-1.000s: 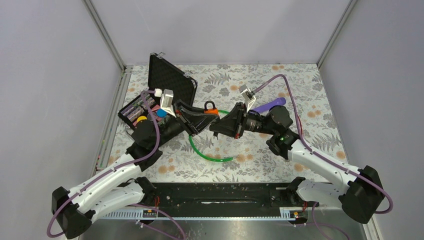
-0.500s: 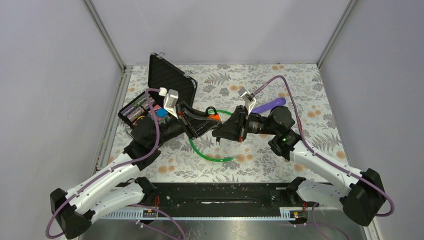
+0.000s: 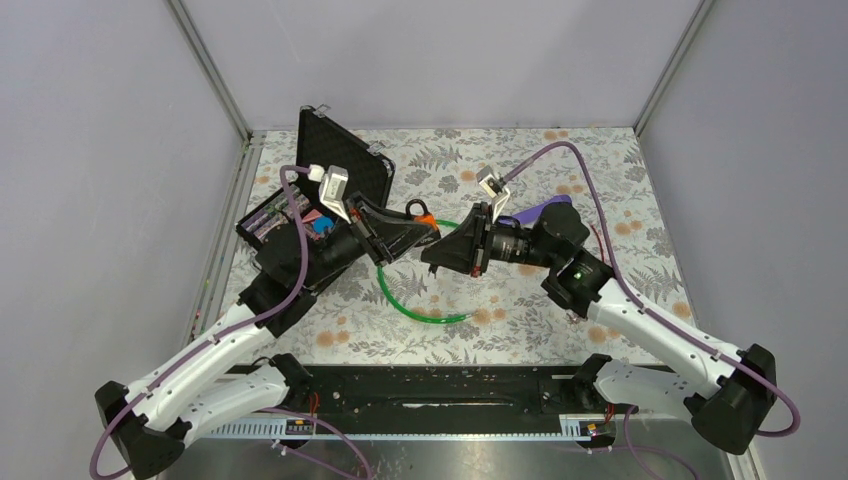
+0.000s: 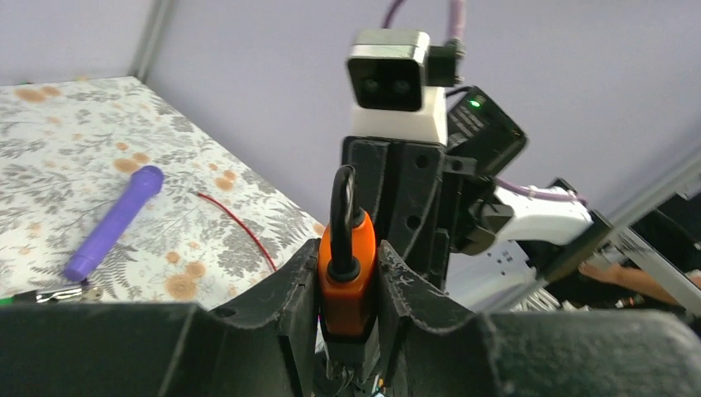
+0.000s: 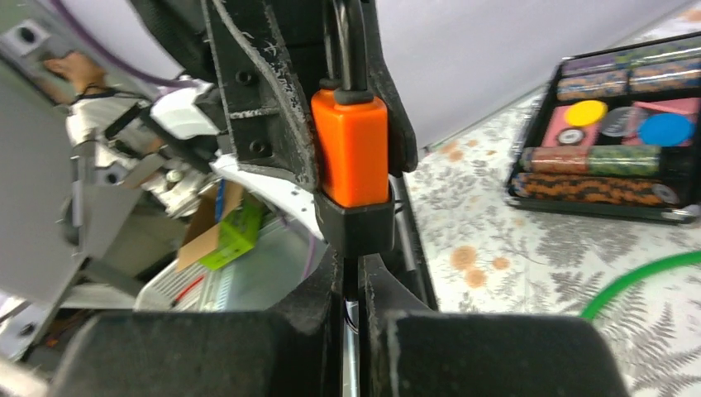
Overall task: Lock with the key
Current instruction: Lock the lock.
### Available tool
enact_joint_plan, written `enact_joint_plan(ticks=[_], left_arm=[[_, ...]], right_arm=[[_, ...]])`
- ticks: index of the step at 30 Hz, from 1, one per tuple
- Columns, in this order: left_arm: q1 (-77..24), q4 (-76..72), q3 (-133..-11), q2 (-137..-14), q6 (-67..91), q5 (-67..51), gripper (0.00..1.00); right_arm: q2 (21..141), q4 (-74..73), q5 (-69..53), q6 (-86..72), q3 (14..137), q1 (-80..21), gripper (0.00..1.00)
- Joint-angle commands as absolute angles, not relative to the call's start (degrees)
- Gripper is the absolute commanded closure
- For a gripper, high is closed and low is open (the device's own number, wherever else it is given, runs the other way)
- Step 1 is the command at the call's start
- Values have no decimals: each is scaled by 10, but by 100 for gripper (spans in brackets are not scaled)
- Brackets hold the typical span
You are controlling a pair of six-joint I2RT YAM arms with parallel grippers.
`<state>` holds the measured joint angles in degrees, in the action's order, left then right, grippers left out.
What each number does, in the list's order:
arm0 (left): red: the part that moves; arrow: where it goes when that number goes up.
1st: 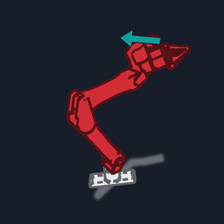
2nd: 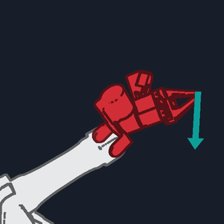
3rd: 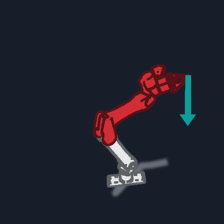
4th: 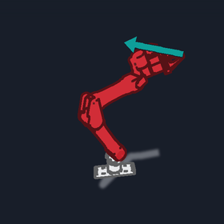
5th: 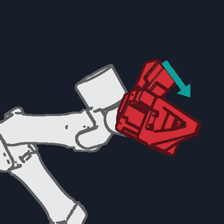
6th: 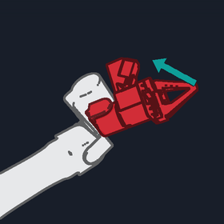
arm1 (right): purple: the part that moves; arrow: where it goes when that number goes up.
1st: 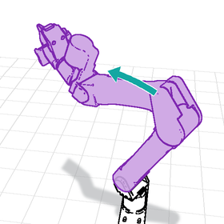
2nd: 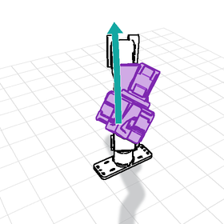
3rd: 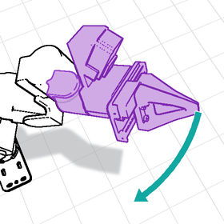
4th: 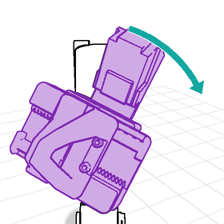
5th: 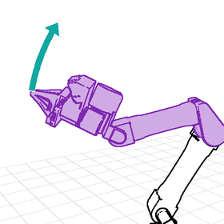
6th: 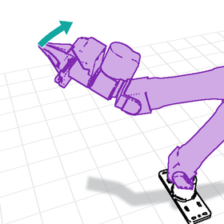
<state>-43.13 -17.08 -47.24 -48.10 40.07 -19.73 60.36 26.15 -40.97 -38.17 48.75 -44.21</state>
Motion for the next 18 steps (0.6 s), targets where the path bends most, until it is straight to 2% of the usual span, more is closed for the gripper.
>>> enact_joint_plan(ticks=[1, 4, 12, 18], left_arm=[[-399, -227, -531, -488, 365, 13, 100], [-389, -223, -551, -506, 354, -11, 100], [-286, -271, -594, -565, 387, -264, 100], [-222, -432, -552, -582, 484, -292, 100]], right_arm=[[588, 86, -357, -280, 519, -471, 100], [603, 81, -374, -266, 524, -471, 100], [629, 36, -541, -214, 534, -467, 100], [645, 113, -562, -307, 525, -467, 100]])
